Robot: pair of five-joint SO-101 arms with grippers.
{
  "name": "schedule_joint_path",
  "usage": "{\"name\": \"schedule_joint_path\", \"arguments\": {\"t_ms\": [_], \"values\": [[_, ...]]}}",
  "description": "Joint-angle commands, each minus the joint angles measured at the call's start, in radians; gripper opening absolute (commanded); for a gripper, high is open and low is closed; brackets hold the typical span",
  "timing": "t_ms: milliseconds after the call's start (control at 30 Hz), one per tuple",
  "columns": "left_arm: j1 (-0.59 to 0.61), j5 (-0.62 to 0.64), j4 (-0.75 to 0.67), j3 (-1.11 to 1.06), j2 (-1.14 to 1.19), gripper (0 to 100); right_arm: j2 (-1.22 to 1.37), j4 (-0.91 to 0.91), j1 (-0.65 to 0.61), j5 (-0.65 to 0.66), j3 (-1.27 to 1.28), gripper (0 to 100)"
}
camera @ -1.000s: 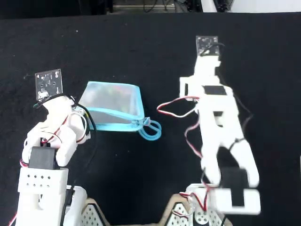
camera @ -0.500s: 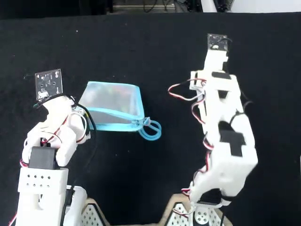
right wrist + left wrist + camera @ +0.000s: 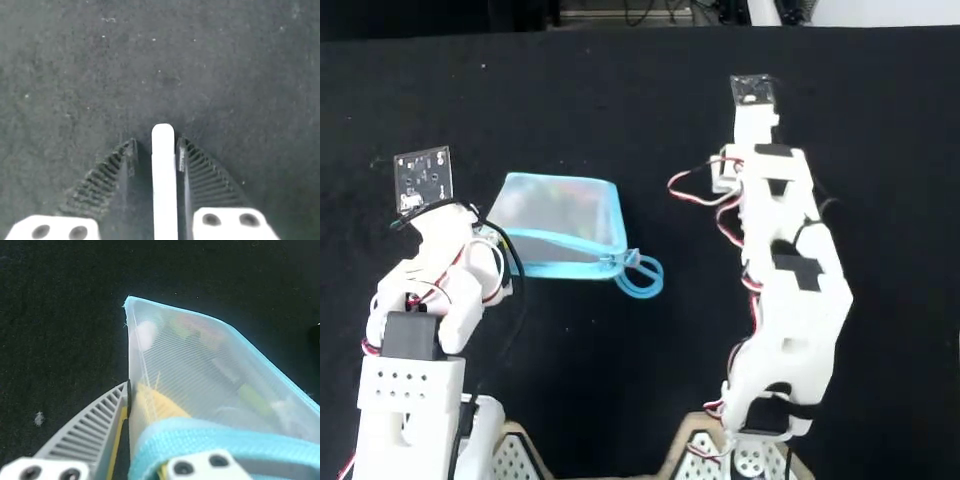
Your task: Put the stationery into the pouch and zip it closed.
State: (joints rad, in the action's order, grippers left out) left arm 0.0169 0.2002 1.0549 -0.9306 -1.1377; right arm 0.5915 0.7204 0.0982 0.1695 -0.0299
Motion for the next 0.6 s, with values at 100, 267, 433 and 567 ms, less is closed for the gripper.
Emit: {"name": "schedule_joint_path", "arguments": {"t_ms": [100,267,433,567], "values": [[0.005,0.012,-0.02,0.018,-0.017,3,0.035,0.101,-0.015,0.061,-0.133,2.8],[0.005,0.012,-0.02,0.018,-0.017,3,0.028,0.261,-0.02,0.083,-0.188,1.2],[0.005,0.012,-0.02,0.018,-0.017,3,-0.018,0.512,-0.025,0.083,-0.277,1.0],[0.005,0.012,-0.02,0.018,-0.017,3,-0.047,0.629,-0.087,0.084,-0.288,1.0]]}}
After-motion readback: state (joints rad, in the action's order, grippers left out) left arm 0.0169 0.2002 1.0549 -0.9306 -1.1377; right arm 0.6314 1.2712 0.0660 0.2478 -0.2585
